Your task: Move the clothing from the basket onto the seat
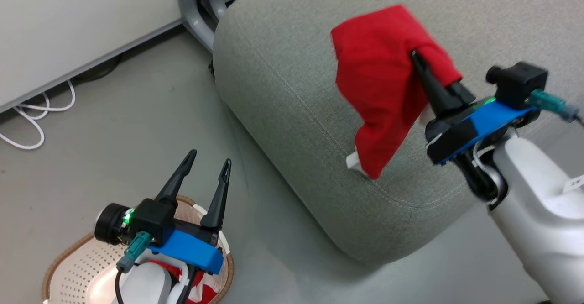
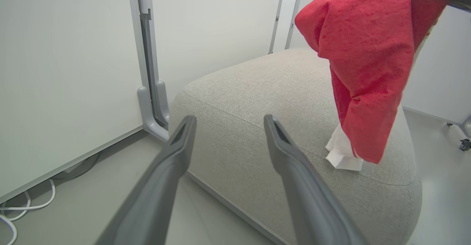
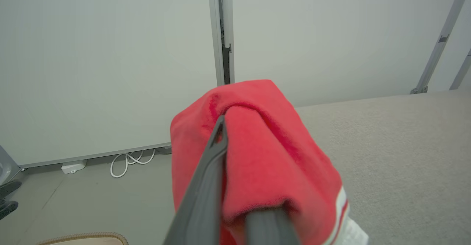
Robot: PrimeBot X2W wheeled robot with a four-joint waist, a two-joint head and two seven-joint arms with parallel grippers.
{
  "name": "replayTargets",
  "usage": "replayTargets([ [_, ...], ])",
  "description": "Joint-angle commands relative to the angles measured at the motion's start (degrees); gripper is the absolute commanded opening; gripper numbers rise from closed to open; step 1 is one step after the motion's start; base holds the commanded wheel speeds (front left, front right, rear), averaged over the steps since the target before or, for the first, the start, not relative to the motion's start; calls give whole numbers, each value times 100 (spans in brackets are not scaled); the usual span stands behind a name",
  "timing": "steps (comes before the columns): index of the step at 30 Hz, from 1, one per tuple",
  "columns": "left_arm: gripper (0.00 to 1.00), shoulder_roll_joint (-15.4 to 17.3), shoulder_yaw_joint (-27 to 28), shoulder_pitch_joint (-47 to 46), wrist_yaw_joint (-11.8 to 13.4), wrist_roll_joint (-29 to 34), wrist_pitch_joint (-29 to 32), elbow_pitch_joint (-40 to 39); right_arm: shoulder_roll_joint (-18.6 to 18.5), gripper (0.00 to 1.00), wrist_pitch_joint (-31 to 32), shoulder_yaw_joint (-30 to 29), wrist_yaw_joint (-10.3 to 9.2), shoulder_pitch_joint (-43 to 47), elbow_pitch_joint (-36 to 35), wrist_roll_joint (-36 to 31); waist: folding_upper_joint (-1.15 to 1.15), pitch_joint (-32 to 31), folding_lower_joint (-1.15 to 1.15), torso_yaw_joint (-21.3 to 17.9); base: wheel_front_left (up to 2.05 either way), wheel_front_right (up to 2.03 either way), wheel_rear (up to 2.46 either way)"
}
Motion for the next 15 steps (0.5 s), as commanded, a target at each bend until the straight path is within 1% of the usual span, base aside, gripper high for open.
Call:
replayTargets([
  [1, 100, 85, -20, -158, -9, 35, -29, -50, -47, 0, -41, -144, 1, -210, 29, 84, 0, 337, -1, 140, 0, 0, 0],
  [4, 100, 244, -70, -355, -9, 77, -29, -134, -148, 0, -93, -530, 1, -637, 52, 354, 0, 675, -1, 221, 0, 0, 0],
  [8, 100, 440, -181, -652, -9, 156, -29, -294, -415, 0, -158, -1088, 1, -1144, 226, 544, 0, 1186, -1, 364, 0, 0, 0],
  [12, 100, 619, -368, -985, -9, 217, -29, -441, -780, 0, -189, -1713, 1, -1556, 531, 456, 0, 1698, -1, 576, 0, 0, 0],
  [15, 100, 731, -396, -1185, -9, 260, -29, -563, -924, 0, -199, -2101, 1, -1729, 717, 386, 0, 2052, -1, 693, 0, 0, 0],
])
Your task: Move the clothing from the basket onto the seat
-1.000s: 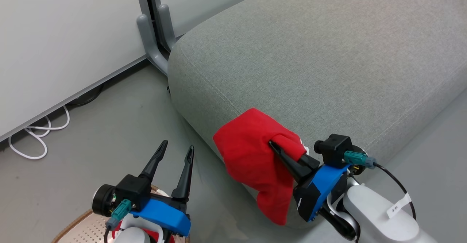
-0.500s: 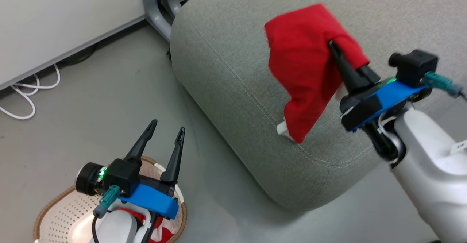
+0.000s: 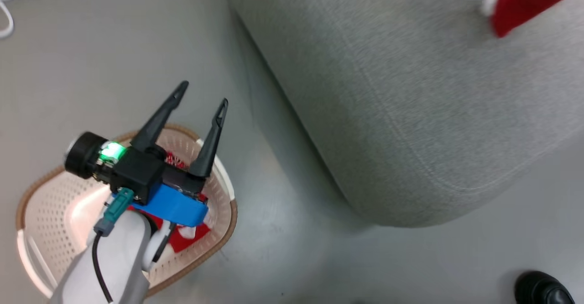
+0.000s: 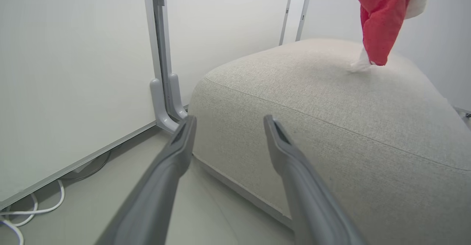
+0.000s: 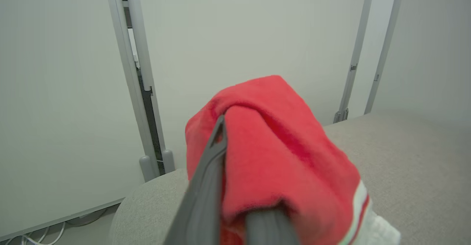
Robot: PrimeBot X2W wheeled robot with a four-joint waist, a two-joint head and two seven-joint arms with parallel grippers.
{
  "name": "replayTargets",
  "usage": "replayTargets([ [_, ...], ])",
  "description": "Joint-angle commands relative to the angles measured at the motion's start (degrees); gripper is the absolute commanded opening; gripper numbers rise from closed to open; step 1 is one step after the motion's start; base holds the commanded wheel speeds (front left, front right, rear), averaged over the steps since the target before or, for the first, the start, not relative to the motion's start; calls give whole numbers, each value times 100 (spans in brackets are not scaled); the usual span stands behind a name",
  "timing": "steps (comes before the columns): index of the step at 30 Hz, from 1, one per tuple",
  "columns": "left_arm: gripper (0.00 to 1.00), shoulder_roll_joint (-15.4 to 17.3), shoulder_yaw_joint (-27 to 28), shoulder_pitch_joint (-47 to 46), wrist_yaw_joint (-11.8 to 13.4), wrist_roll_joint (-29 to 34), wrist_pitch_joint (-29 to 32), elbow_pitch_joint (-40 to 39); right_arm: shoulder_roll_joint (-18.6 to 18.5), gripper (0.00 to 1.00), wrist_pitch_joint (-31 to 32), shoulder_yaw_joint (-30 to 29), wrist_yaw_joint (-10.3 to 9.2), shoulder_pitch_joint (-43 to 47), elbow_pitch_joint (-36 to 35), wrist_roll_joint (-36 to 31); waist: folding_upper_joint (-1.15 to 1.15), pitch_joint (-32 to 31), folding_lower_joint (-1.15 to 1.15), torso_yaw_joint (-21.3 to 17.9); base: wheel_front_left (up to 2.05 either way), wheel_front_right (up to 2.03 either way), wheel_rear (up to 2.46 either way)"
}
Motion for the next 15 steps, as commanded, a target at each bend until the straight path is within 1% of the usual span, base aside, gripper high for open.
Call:
replayTargets([
  [1, 100, 76, 9, -127, -9, 51, -28, -69, -5, 0, -26, -133, 1, -119, 75, -41, 0, 530, -1, 269, 0, 0, 0],
  [8, 100, 235, -127, -375, -9, 150, -21, -259, 190, 0, -32, -736, 1, 33, 444, -379, 0, 1057, -1, 394, 0, 0, 0],
  [15, 100, 223, -235, -561, -6, 211, -18, -347, 547, 0, -33, -1371, 1, 183, 771, -939, 0, 1305, -1, 474, 0, 0, 0],
])
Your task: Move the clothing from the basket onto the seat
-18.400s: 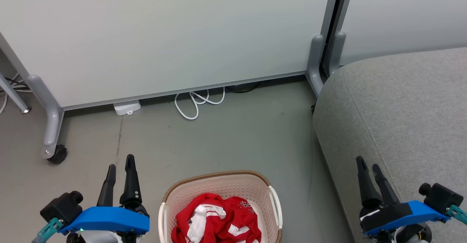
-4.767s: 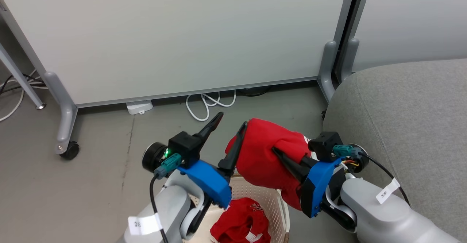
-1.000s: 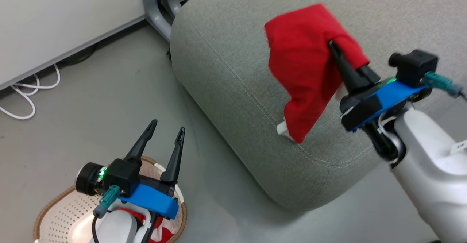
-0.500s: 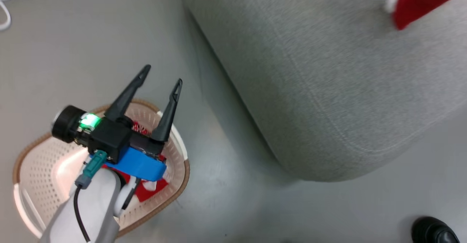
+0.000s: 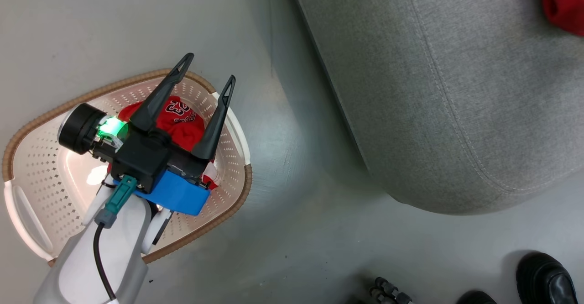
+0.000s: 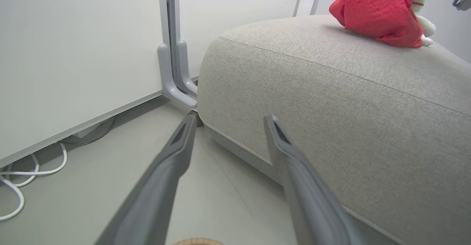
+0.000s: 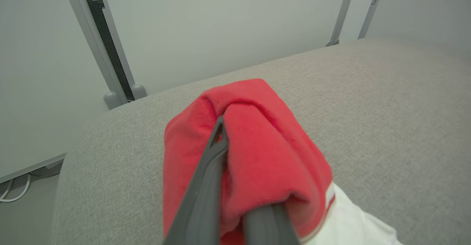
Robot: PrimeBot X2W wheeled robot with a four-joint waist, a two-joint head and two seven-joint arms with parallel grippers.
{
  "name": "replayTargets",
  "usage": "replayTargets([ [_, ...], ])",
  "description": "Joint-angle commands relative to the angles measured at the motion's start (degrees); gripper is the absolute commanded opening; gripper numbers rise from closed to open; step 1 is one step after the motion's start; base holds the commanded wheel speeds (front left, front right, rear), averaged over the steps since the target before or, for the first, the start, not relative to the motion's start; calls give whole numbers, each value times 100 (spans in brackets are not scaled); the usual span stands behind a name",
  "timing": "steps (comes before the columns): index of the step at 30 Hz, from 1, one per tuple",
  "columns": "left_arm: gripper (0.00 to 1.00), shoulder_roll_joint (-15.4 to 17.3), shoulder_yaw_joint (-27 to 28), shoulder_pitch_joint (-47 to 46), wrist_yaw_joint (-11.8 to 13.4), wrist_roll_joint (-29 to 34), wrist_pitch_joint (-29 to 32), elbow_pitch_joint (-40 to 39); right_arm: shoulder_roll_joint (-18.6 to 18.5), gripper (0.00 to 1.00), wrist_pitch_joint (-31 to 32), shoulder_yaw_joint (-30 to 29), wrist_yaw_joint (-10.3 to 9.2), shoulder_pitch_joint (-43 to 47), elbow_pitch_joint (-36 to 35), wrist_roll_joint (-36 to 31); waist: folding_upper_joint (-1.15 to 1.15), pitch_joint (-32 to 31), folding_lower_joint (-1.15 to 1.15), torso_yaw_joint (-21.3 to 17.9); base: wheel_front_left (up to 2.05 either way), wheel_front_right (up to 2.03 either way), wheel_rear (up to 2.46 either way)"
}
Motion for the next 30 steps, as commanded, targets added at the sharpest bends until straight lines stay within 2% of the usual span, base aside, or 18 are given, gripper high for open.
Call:
replayTargets([
  [1, 100, 4, -25, -93, -5, 21, -21, -29, 80, 0, -27, -109, 1, 79, 46, -134, 0, 57, -1, 43, 0, 0, 0],
  [7, 100, 24, 8, -50, 19, -26, -27, 20, 257, 0, -27, -338, 1, 161, 82, -391, 0, 38, -1, 82, 0, 0, 0],
  [13, 100, -43, 13, -19, 23, -64, -28, 68, 264, 0, -26, -270, 1, 213, 129, -446, 0, -95, -1, 116, 0, 0, 0],
  [14, 100, -59, 6, -20, 22, -62, -29, 75, 249, 18, -26, -254, 1, 222, 139, -441, 0, -121, -1, 122, 0, 0, 0],
  [15, 100, -74, 0, -19, 22, -61, -29, 74, 242, 42, -26, -217, 1, 238, 139, -432, 0, -145, -1, 127, 0, 0, 0],
  [16, 100, -84, -2, -14, 21, -63, -29, 79, 239, 96, -26, -178, 1, 251, 156, -411, 0, -168, -1, 129, 0, 0, 0],
  [17, 100, -90, -4, -10, 21, -63, -29, 81, 224, 100, -25, -140, 1, 252, 166, -390, 0, -185, -1, 133, 0, 0, 0],
  [30, 100, -179, -29, 23, 11, -87, -30, 159, 125, 100, -26, 40, 1, 308, 303, -381, 0, -374, -1, 133, 0, 0, 0],
])
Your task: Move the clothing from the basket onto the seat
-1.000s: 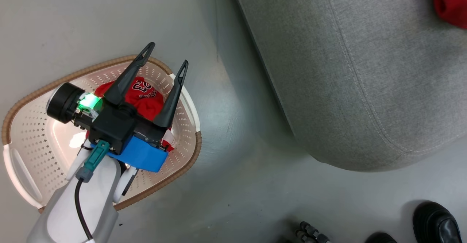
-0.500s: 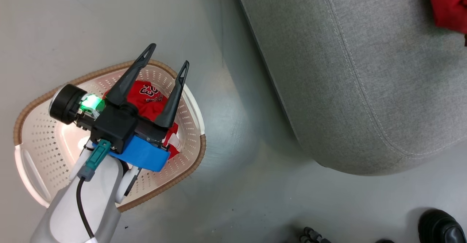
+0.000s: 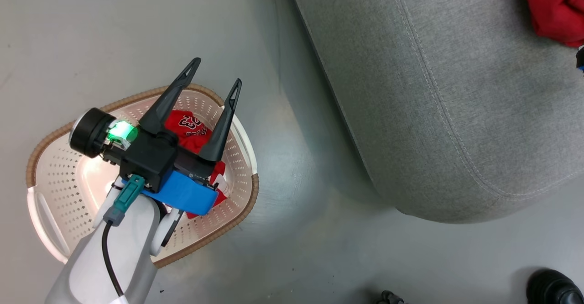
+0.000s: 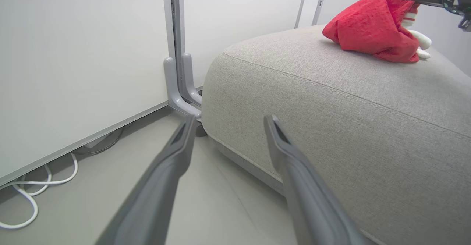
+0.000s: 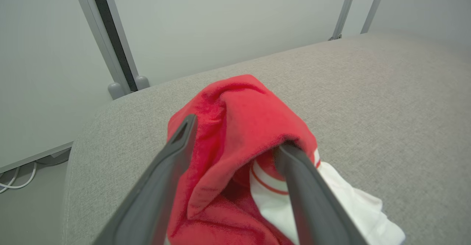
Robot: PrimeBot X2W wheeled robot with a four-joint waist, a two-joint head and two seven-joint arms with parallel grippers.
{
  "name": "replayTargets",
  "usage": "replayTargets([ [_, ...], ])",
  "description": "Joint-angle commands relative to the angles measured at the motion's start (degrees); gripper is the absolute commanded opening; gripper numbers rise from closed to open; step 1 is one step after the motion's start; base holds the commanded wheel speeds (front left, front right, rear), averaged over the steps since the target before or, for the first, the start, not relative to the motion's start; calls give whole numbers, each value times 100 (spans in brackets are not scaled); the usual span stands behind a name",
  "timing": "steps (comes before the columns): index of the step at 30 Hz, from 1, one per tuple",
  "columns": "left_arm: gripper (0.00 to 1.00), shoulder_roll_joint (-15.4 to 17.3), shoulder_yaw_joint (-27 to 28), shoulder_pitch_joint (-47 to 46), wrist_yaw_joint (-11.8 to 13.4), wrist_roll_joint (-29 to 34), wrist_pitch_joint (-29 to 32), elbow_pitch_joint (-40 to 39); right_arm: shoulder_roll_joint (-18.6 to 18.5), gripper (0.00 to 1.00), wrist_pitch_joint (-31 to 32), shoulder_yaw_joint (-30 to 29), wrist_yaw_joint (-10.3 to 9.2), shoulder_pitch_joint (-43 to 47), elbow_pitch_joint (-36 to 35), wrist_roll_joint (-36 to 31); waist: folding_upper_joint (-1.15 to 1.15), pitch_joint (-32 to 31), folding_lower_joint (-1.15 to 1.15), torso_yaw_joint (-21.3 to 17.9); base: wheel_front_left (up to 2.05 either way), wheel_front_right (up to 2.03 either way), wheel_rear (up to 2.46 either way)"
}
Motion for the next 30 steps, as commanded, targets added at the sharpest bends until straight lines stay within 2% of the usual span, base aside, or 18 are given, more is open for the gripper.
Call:
replayTargets([
  [1, 100, -29, -10, 35, 5, -39, -29, 29, 1, 100, -22, 30, 1, 125, 25, -59, 0, -75, 0, 1, 0, 0, 0],
  [7, 100, -228, 36, 168, 2, -91, -29, 113, 48, 100, -22, 194, 1, 366, 71, -192, 0, -436, 0, 42, 0, 0, 0],
  [12, 100, -485, 112, 341, -3, -160, -29, 220, -19, 100, -22, 261, 1, 721, -23, -432, 0, -884, 0, 205, 0, 0, 0],
  [19, 100, -774, 291, 732, -9, -264, -29, 372, 91, 100, -22, 437, 1, 1365, -262, -706, 0, -1510, 0, 404, 0, 0, 0],
  [30, 100, -1174, 754, 1733, -15, -390, -29, 594, 395, 100, 12, 642, 1, 2781, -1082, -895, 0, -2812, 0, 842, 0, 0, 0],
])
